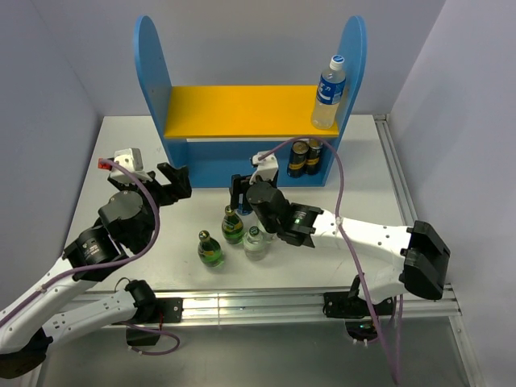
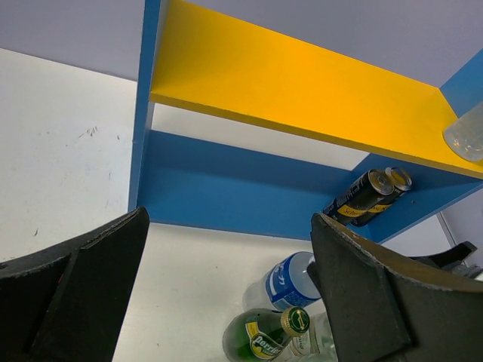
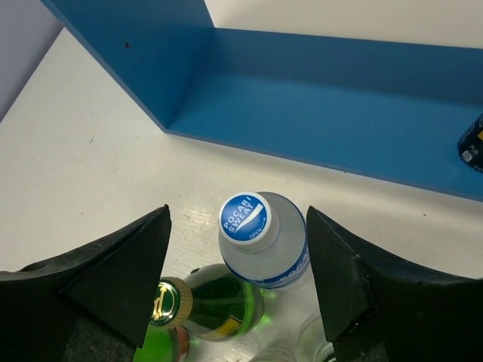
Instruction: Place and organize the beverage onto the shelf
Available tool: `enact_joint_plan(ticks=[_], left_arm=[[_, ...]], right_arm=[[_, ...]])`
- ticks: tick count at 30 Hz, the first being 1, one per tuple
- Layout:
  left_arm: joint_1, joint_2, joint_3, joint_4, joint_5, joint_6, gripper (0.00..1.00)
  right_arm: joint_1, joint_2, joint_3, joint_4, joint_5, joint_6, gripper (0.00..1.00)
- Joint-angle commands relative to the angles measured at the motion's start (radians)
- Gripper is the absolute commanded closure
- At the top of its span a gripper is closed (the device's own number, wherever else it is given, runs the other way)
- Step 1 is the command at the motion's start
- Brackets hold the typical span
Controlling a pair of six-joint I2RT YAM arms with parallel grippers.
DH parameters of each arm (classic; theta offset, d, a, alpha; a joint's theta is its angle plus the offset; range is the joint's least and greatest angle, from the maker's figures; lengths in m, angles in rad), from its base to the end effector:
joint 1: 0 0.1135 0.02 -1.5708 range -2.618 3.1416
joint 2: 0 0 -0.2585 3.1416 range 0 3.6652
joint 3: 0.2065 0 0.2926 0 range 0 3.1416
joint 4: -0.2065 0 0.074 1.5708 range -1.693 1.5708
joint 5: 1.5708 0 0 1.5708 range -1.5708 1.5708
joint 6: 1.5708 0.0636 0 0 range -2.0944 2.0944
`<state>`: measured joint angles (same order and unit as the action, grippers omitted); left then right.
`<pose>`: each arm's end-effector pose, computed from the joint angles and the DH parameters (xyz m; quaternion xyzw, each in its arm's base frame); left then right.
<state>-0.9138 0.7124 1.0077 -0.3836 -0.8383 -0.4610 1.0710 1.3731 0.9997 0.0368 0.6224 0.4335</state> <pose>0.1577 -0.1271 0.4129 -0.1165 0.7183 -0.1593 0.6672 0.2129 0.3126 0.2768 -0.0750 0.7928 0.1941 0.5729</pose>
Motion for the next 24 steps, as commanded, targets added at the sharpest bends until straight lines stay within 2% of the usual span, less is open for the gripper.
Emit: enact_joint_plan(ticks=[1,4,6,12,13,14,16,20,24], left_arm=[[-0.01,-0.005,0.008,0.005,-0.027,0.004,0.05],[-0.013,-0.01,0.009,0.002,-0.031,0.002,0.05],[-0.016,-0.014,0.006,0.005,-0.035,0.002,0.05],[-0.03,-0.021,0.006,-0.003,-0.053,-0.001,0.05],[-0.031,-0.021,0.008,-0.005,-0.056,-0.001,0.05],[-0.034,-0.021,0.006,-0.005,-0.059,-0.001,0.05],[-0.037,-0.019,0.008,-0.008,-0.064,-0.001,0.05],[-0.045,-0.024,0.006,-0.008,-0.071,-0.002,0.05],[-0.049,-0.027,0.005,-0.008,-0.074,-0.002,0.05]], right_arm=[[0.003,0.044,0.048,0.009,0.043,0.04,0.22],[0.003,0.075,0.054,0.003,0.043,0.056,0.22],[0.003,0.098,0.047,0.009,0.054,0.056,0.27],[0.003,0.135,0.053,-0.017,0.111,0.067,0.72],[0.003,0.136,0.054,-0.023,0.115,0.067,0.81],[0.003,0.138,0.06,-0.029,0.12,0.068,0.95],[0.003,0.129,0.068,-0.029,0.135,0.063,1.0],[0.003,0.057,0.117,-0.051,0.172,0.001,1.0],[0.003,-0.061,0.224,-0.061,0.244,-0.145,1.0]])
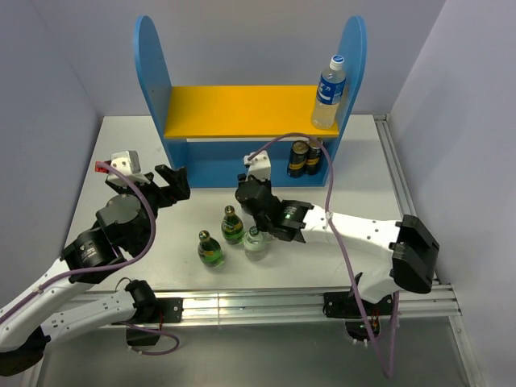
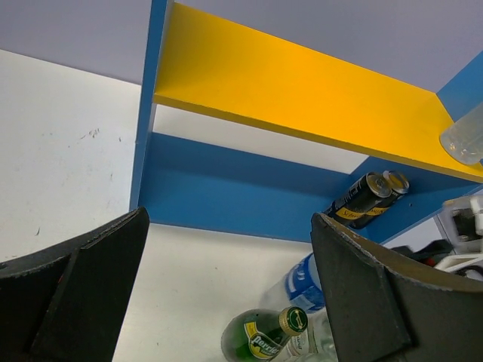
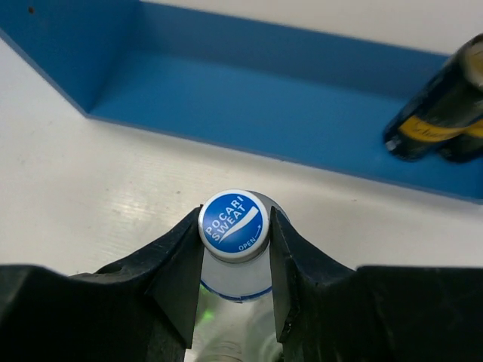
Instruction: Place and organize the beverage onto the shelf
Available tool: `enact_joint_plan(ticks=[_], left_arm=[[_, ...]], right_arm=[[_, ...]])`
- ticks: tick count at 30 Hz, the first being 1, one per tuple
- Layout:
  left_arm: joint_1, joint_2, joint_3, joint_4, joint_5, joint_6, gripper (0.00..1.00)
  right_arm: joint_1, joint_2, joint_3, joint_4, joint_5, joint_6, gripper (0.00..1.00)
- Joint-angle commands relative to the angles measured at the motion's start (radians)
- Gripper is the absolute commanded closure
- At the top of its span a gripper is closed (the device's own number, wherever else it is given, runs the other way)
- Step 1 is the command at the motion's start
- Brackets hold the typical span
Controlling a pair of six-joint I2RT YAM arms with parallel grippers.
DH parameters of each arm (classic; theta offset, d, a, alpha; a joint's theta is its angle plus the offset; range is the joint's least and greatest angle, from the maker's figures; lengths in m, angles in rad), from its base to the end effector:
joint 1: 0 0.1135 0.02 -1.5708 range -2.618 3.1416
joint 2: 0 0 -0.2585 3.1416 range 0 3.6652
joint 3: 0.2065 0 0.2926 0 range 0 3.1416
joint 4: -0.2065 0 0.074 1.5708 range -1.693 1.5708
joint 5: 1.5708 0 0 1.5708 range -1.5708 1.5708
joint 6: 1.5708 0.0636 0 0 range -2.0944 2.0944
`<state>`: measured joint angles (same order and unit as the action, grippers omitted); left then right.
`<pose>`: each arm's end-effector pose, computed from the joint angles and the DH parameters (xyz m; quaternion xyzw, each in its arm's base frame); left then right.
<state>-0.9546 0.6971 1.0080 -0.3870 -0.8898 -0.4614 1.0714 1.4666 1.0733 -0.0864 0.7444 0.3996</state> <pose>0.1500 -0.1264 0.4155 -0.1220 0.7135 -0.1592 0.6714 0.2235 0.3198 0.2605 -0.0843 0.8140 0.0938 0.5670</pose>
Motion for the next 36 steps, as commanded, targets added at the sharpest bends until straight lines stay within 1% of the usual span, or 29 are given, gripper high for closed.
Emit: enact_joint_plan(ticks=[1,2,5,6,8,9,12,14,16,18,25,32,36], left_arm=[[-0.009,-0.01,0.004,-0.004,-0.024,-0.002,0.05],[-0.009,-0.01,0.006,-0.006,-0.026,-0.003,0.05],[-0.01,-0.013,0.003,-0.001,-0.026,-0.003,0.05],[-0.01,-0.015,0.001,-0.003,-0.026,-0.003,0.05],[-0.01,-0.015,0.0,0.0,-0.026,-0.005,0.05],[-0.01,-0.015,0.0,0.0,-0.026,-0.005,0.05],[-0.012,-0.015,0.0,-0.001,-0.029,-0.006,0.05],[-0.012,-0.015,0.0,-0.003,-0.031,-0.006,0.05],[-0.013,-0.016,0.0,-0.004,-0.034,-0.006,0.05],[-0.016,-0.016,0.0,-0.003,-0.038,-0.005,0.04],[-0.026,-0.005,0.004,-0.01,-0.049,-0.002,0.04],[-0.035,-0.001,0.007,-0.016,-0.066,0.0,0.04],[-0.045,0.001,0.009,-0.023,-0.083,0.001,0.04]], right_arm=[[0.002,-0.172,0.18,0.057,0.147,-0.136,1.0],[0.001,-0.189,0.23,0.063,0.17,-0.195,1.0],[0.001,-0.242,0.33,0.083,0.205,-0.284,1.0],[-0.001,-0.255,0.353,0.126,0.211,-0.344,1.0],[-0.002,-0.256,0.417,0.171,0.231,-0.422,1.0],[-0.004,-0.25,0.434,0.224,0.243,-0.494,1.0],[-0.039,-0.221,0.508,0.266,0.219,-0.568,1.0],[-0.073,-0.195,0.576,0.251,0.194,-0.57,1.0],[-0.135,-0.157,0.632,0.232,0.15,-0.556,1.0],[-0.207,-0.112,0.672,0.202,0.115,-0.532,1.0],[-0.379,0.009,0.804,0.169,0.024,-0.496,1.0],[-0.471,0.092,0.838,0.171,-0.007,-0.476,1.0],[-0.495,0.11,0.837,0.175,0.004,-0.478,1.0]])
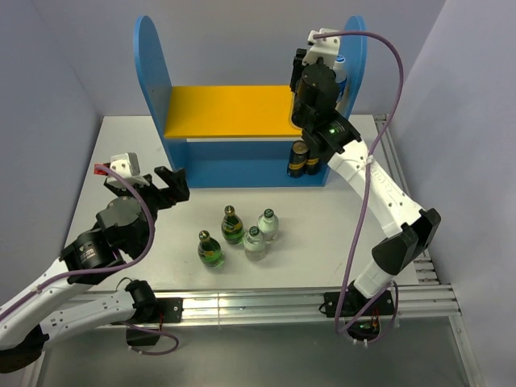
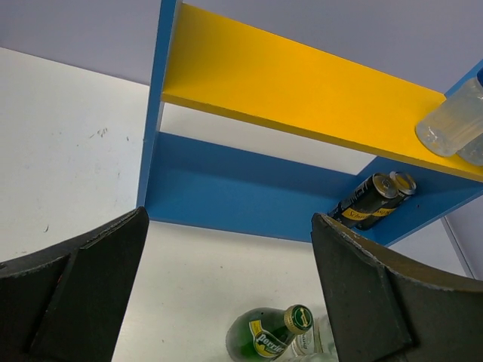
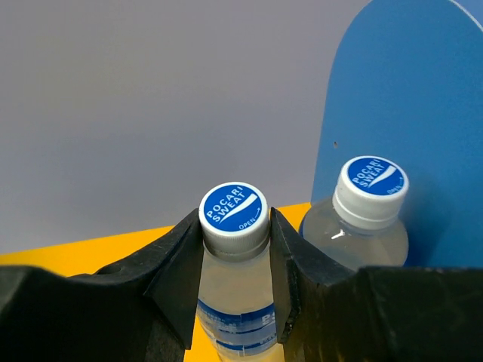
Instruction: Place and organize the beverage onto the shelf
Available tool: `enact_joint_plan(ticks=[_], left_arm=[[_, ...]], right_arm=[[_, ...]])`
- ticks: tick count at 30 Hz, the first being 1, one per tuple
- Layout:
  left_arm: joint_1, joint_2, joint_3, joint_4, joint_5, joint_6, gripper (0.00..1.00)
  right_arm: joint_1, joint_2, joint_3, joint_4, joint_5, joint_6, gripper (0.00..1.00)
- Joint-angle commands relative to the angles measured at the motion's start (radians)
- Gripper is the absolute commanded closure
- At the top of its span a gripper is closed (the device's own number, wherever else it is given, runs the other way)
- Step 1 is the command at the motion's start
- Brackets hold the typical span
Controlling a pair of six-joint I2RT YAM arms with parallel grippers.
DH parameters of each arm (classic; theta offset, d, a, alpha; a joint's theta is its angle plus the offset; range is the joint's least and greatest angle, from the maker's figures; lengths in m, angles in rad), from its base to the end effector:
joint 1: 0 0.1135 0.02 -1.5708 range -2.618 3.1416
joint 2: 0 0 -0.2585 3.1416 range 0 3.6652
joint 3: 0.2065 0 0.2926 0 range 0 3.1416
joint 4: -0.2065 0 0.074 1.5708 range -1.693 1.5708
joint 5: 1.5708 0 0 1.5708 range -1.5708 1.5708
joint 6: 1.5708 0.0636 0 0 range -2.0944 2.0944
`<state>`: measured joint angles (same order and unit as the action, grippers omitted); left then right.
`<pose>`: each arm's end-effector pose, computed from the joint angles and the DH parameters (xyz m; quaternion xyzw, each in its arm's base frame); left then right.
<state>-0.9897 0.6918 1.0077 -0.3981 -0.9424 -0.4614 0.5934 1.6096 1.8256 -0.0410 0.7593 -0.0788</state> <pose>0.1448 -0.1268 0.4153 -0.1257 0.7130 -0.1507 0.6732 0.3687 0.1959 0.5127 0.0712 0.6571 -0.0492 0.7488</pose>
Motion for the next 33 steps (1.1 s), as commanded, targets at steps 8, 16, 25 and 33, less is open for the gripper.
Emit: enact_joint_plan(ticks=[8,16,25,33], left_arm=[[-0.021,0.014,0.011,-0.01,-0.042,0.004,0.03],[-0.021,0.032,0.023,-0.019,-0.041,0.015,0.01],[-0.021,0.054,0.065,-0.097,0.042,-0.029,0.01],[-0.03,0.037,-0.104,-0.154,0.221,-0.224,0.01]], right_arm=[[-0.023,-0.05,0.038,0.122,-0.012,0.033,0.73],[-0.02,-0.143,-0.1,0.121,-0.067,0.077,0.0],[0.066,-0.422,-0.407,0.099,-0.074,0.255,0.0],[0.311,-0.711,-0.735,0.011,0.057,0.368,0.0]])
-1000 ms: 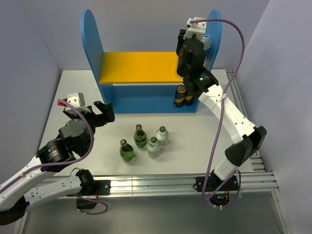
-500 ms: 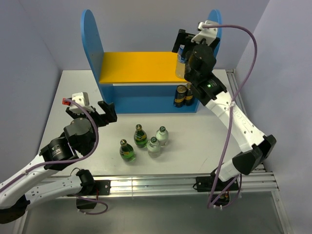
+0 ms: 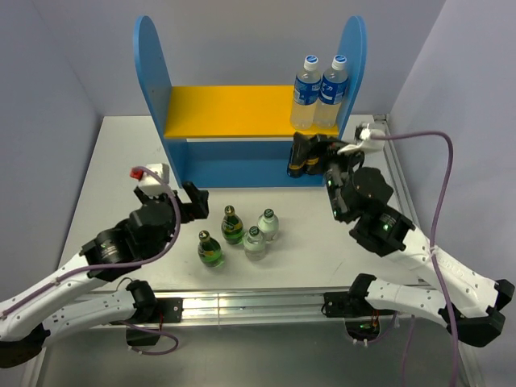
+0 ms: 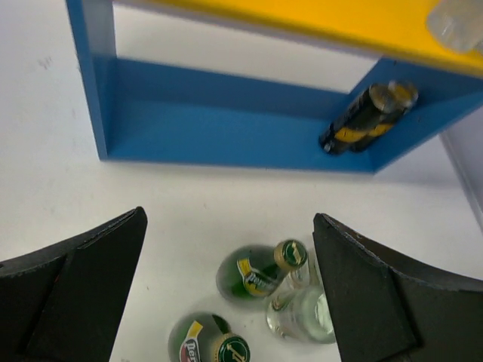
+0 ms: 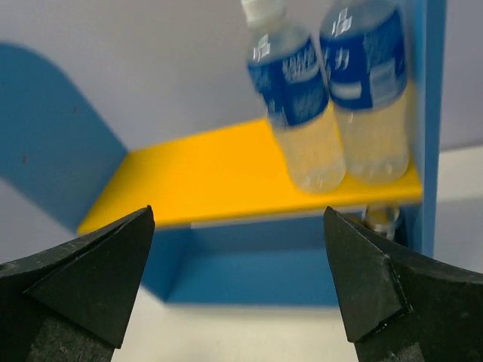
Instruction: Place and organize the beverage onto the shelf
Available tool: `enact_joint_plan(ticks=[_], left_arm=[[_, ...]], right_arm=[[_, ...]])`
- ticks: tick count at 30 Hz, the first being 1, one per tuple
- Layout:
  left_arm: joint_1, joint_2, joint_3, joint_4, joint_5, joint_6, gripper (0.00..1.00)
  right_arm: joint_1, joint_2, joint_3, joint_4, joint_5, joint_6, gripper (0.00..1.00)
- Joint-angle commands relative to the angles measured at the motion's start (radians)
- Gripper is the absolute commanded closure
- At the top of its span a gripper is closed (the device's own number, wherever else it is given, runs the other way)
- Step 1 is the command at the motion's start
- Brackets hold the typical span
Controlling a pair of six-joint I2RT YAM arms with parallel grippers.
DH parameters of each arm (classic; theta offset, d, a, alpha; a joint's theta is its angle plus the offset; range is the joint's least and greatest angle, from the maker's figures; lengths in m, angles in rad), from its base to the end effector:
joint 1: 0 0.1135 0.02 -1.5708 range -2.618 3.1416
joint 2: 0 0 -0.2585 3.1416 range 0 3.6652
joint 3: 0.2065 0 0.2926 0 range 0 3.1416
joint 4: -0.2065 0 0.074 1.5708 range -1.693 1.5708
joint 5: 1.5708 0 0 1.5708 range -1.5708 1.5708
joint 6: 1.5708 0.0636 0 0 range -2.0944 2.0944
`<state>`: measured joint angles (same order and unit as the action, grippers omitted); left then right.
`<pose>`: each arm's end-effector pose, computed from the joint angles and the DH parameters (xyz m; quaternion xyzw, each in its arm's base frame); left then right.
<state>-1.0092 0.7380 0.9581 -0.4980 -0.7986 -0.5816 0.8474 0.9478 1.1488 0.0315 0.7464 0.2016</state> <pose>0.1498 -0.1526 0.3760 -0.0728 0.7684 -0.1791 0.6101 0.2013 0.1627 0.4672 0.0879 0.6385 0.1700 0.7454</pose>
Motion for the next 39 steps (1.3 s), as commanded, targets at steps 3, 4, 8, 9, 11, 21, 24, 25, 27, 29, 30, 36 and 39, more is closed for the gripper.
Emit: enact_joint_plan(ticks=[3,4,8,9,11,21,24,25,27,29,30,36,39], left_arm=[[-0.045,-0.06,-0.162,-0.062,0.061,-0.196,0.01],[-0.075,-0.072,-0.183,-0.05,0.061,-0.222,0.01],[-0.135,-0.091,-0.255,-0.039,-0.007,-0.314,0.02],[-0.149,-0.088,-0.274,-0.028,-0.023,-0.328,0.02],[-0.202,-0.056,-0.285,-0.014,-0.076,-0.359,0.02],[-0.417,0.27,-0.181,-0.43,-0.373,-0.979,0.03],[-0.419,0.33,-0.16,-0.482,-0.396,-1.031,0.05],[-0.419,0.339,-0.159,-0.476,-0.401,-1.025,0.06],[-0.419,0.35,-0.16,-0.435,-0.41,-0.989,0.08],[-0.419,0.345,-0.168,-0.371,-0.413,-0.948,0.13],[-0.419,0.342,-0.18,-0.349,-0.416,-0.913,0.16],[-0.417,0.353,-0.197,-0.329,-0.439,-0.906,0.64],[-0.416,0.383,-0.177,-0.352,-0.447,-0.929,0.92]], right_arm=[[0.116,-0.118,-0.17,-0.132,0.091,0.148,0.0],[0.128,-0.132,-0.187,-0.154,0.102,0.16,0.0],[0.162,-0.214,-0.251,-0.231,0.136,0.205,0.0],[0.162,-0.228,-0.27,-0.246,0.145,0.206,0.0],[0.163,-0.259,-0.281,-0.255,0.149,0.202,0.0],[0.163,-0.336,-0.302,-0.309,0.179,0.186,0.0],[0.162,-0.351,-0.311,-0.318,0.18,0.182,0.0],[0.162,-0.359,-0.313,-0.32,0.182,0.183,0.0],[0.163,-0.36,-0.32,-0.326,0.185,0.183,0.0],[0.162,-0.366,-0.325,-0.334,0.189,0.182,0.0],[0.162,-0.368,-0.327,-0.337,0.191,0.185,0.0],[0.162,-0.373,-0.337,-0.343,0.196,0.182,0.0],[0.162,-0.374,-0.337,-0.341,0.199,0.182,0.0]])
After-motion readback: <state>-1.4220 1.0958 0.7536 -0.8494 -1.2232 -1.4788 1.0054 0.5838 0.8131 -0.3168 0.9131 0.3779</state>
